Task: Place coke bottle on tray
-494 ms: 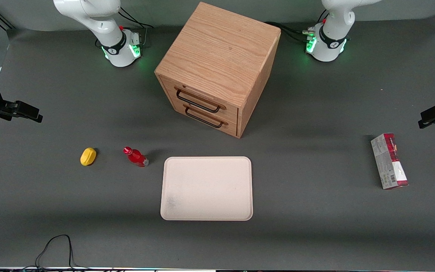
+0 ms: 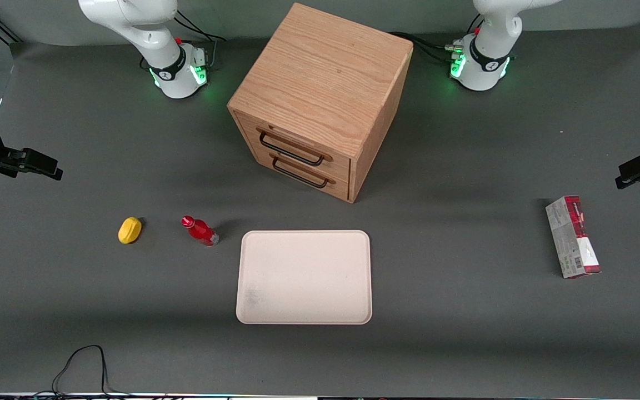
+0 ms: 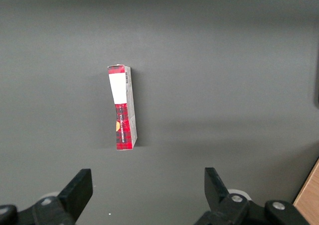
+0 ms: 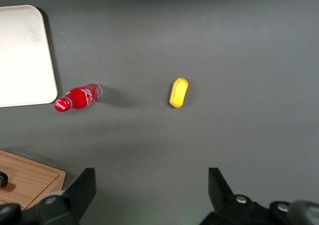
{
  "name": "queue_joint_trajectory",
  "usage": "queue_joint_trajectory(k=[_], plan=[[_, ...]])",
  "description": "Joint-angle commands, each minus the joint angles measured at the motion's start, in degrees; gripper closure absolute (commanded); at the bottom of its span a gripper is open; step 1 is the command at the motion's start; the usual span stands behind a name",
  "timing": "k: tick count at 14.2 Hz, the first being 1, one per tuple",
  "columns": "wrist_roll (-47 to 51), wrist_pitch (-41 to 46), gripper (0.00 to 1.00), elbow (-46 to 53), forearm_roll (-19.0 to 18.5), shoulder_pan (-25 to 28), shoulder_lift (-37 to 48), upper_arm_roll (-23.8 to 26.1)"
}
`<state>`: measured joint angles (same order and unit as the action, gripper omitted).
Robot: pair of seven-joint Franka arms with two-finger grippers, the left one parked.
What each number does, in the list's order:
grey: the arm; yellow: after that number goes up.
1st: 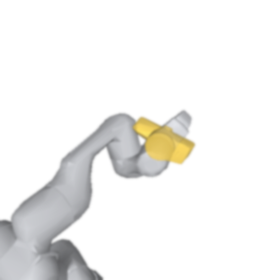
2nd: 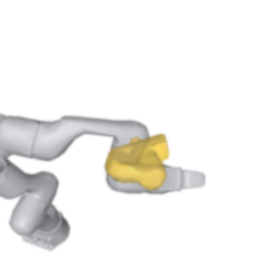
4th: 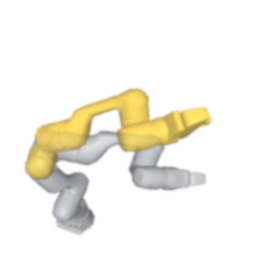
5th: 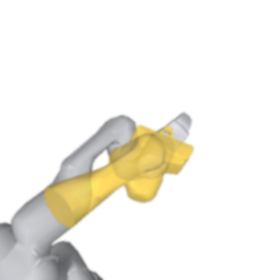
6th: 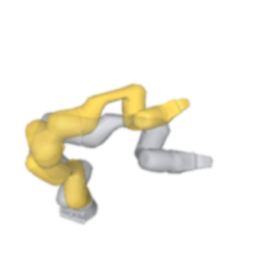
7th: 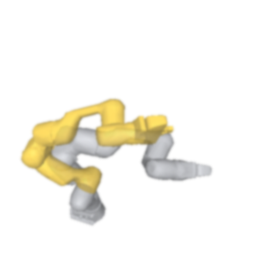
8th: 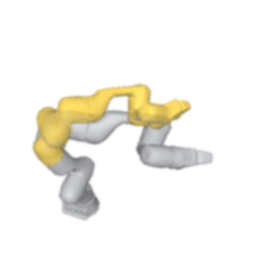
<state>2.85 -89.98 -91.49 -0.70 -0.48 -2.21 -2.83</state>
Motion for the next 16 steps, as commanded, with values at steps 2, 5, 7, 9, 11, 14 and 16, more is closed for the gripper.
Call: queue_joint_trajectory(k=[2, 5, 7, 9, 11, 14, 16], plan=[[-0.13, 0.77, 0.00, 0.26, 0.00, 1.01, 0.28, -0.42], [1.36, 0.59, 0.00, 0.34, 1.13, 4.25, 0.19, -0.33], [3.30, 0.42, 0.00, 0.26, 1.84, 6.62, -0.07, -0.24], [6.10, -0.20, 0.00, 0.17, 2.81, 9.17, -0.42, -0.24], [9.35, -1.33, 0.00, 0.17, 2.90, 12.94, -0.69, -0.33], [12.09, -2.92, 0.00, 0.08, 2.90, 15.68, -1.65, -0.24], [12.09, -4.76, 0.00, -0.88, 2.90, 15.95, -2.88, -0.24]])
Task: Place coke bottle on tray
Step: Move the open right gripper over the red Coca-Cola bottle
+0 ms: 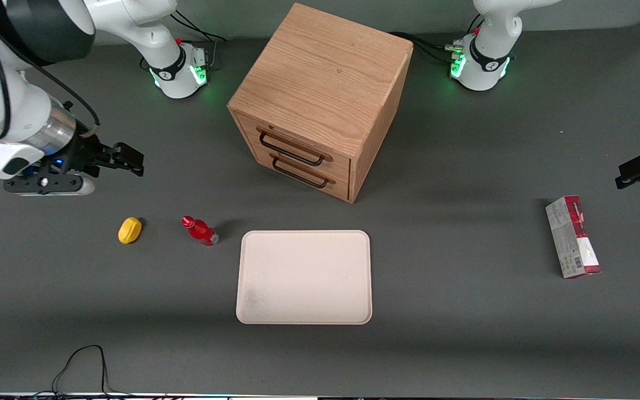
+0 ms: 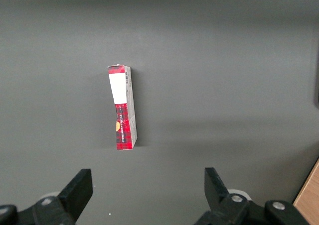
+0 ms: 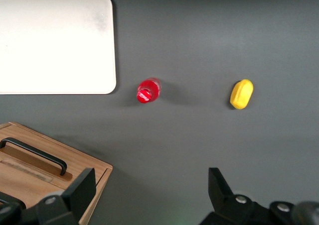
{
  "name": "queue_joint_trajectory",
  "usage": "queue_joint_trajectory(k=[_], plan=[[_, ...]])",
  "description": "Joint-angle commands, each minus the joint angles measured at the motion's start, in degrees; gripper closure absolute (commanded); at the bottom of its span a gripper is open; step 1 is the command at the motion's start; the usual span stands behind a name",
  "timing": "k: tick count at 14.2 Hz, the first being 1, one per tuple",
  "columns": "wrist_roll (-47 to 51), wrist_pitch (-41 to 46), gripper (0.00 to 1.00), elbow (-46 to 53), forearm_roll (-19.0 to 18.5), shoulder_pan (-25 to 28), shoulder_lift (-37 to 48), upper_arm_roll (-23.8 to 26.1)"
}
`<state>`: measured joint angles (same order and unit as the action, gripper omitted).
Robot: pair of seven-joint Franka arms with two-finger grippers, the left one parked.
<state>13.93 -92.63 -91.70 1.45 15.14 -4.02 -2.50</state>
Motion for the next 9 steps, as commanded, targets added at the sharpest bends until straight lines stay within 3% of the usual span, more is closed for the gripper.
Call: queue_joint_trajectory(k=[1, 9], plan=[[1.01, -3.85, 0.00, -1.89, 0.75, 0.76, -1.78, -0.57], [0.92, -21.78, 0.00, -14.98, 0.75, 3.39, -5.03, -0.57]])
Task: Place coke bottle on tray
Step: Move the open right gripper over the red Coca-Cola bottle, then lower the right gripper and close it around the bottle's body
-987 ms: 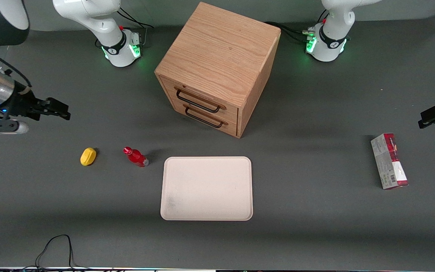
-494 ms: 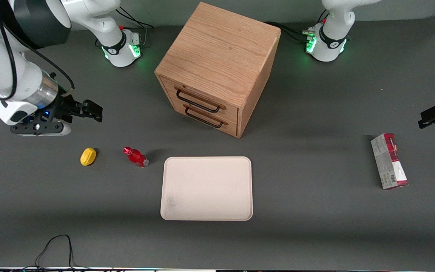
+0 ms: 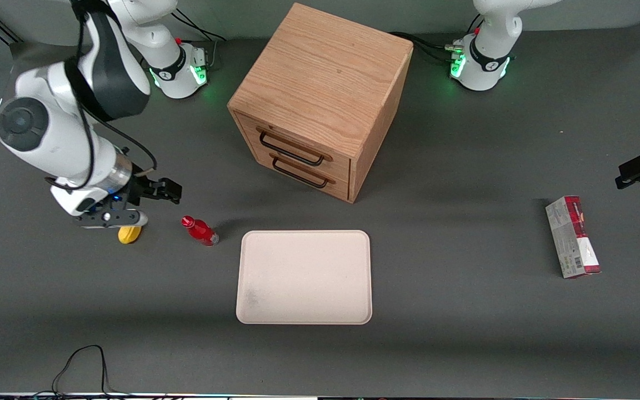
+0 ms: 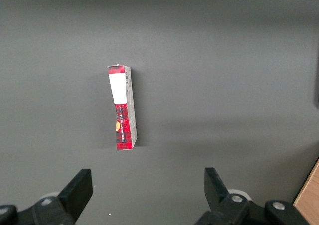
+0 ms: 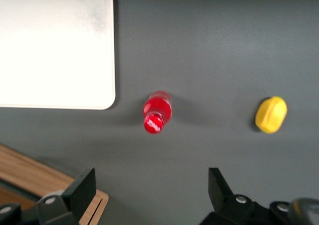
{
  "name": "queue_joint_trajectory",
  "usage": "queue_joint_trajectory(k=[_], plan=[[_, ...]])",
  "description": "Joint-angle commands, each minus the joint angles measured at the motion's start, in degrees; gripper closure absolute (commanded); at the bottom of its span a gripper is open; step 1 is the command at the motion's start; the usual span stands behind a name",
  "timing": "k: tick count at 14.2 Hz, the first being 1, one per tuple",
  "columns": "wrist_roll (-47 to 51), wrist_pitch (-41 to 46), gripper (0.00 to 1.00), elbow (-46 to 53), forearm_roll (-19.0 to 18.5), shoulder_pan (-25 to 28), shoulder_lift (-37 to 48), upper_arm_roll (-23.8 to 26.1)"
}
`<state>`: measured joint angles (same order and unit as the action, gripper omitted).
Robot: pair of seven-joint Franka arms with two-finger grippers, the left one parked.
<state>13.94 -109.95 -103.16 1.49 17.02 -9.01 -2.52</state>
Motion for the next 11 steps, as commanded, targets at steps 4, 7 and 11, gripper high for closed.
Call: queue_joint_trajectory(k=[4, 7, 11], plan=[[0.91, -15.27, 0.00, -11.95, 0.62, 1.87, -0.31, -0.56], [0.12, -20.82, 0.00, -15.66, 0.62, 1.87, -1.18, -0.65], [-0.49, -23.46, 0.00, -15.58, 0.27, 1.79, -3.55, -0.65]])
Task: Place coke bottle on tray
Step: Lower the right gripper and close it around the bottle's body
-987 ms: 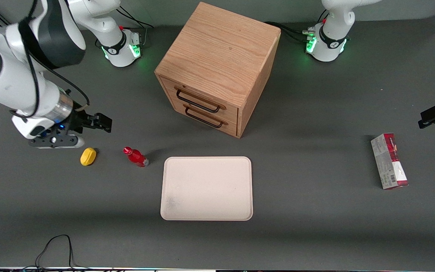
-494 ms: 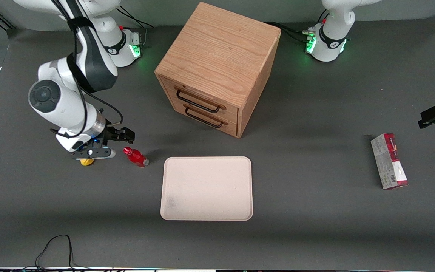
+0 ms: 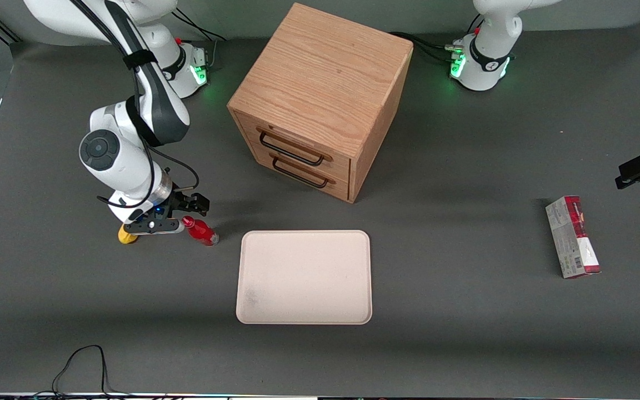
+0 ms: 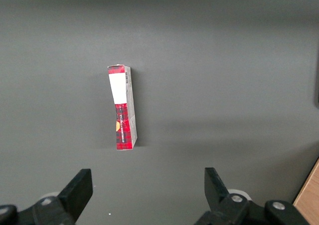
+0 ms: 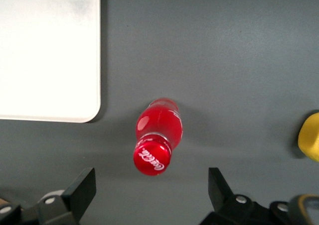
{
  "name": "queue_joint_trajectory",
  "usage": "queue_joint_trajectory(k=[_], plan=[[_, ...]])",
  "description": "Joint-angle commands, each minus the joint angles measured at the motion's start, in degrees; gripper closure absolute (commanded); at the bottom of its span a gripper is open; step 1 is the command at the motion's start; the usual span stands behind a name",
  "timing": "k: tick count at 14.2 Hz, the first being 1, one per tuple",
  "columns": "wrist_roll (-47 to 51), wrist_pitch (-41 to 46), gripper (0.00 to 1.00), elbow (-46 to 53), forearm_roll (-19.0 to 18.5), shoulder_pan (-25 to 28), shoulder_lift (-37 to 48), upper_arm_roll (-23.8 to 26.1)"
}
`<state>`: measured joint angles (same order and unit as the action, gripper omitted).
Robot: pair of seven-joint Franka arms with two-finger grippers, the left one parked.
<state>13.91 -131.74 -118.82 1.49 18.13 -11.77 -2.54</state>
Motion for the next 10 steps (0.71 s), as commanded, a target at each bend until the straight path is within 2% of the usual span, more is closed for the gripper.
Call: queue_joint_trajectory(k=[1, 10], plan=[[-0.47, -2.37, 0.00, 0.25, 0.09, 0.59, -1.24, -0.62], [-1.87, -4.14, 0.00, 2.89, -0.08, 0.41, -4.06, -0.89]])
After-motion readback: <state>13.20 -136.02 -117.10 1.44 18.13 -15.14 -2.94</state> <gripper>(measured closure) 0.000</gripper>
